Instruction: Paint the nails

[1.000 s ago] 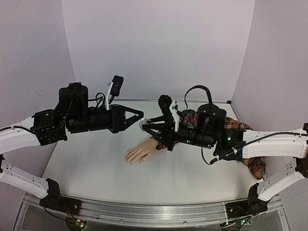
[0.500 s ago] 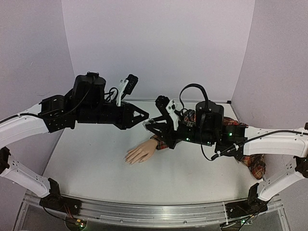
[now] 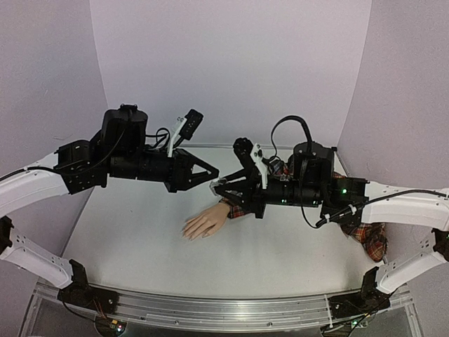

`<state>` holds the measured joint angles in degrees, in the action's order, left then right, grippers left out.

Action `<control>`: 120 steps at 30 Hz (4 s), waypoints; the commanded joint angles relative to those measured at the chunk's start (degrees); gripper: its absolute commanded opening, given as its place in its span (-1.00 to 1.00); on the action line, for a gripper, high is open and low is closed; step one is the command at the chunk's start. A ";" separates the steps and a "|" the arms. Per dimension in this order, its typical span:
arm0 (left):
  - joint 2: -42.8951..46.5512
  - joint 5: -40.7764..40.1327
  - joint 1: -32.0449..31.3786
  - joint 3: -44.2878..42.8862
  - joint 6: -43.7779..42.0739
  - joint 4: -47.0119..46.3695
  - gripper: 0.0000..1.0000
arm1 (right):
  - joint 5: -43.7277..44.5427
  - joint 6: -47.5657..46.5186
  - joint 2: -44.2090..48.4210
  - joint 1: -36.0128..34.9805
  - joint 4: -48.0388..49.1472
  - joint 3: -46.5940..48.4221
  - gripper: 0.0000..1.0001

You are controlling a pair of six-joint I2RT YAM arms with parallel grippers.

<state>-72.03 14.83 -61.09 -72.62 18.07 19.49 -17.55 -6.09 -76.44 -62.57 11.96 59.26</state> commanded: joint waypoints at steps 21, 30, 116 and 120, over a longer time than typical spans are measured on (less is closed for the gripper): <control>11.68 -0.65 -2.38 5.05 0.21 -8.49 0.70 | -6.81 1.73 3.66 1.20 11.26 -1.59 -1.00; 10.77 -13.36 -2.37 5.37 10.75 -7.54 0.99 | 6.81 3.11 1.18 1.20 10.53 -1.36 -1.00; 6.18 -24.05 -1.69 -1.55 9.15 -3.81 0.68 | 23.50 4.29 -1.74 0.94 -0.74 8.32 -1.00; 2.17 -26.01 -1.67 -4.12 9.83 -3.55 0.50 | 30.70 3.56 -5.74 -0.98 -4.73 13.37 -1.00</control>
<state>-66.49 -2.88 -62.67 -72.63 24.83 14.69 -0.70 -1.09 -79.20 -61.69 10.10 66.60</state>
